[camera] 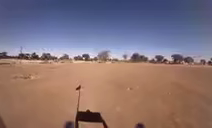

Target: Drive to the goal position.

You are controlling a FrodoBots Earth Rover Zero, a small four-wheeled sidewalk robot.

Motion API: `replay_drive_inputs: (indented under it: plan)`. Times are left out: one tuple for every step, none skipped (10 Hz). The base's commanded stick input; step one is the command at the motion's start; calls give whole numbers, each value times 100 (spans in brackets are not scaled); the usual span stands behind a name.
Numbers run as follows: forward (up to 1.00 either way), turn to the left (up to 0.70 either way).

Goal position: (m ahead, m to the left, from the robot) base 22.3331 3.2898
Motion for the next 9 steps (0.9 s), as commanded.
replay_drive_inputs:
  plan:
    - [50,0]
    - [50,0]
    - [50,0]
    - [50,0]
    - [50,0]
    - [50,0]
    - [50,0]
    - [50,0]
    - [50,0]
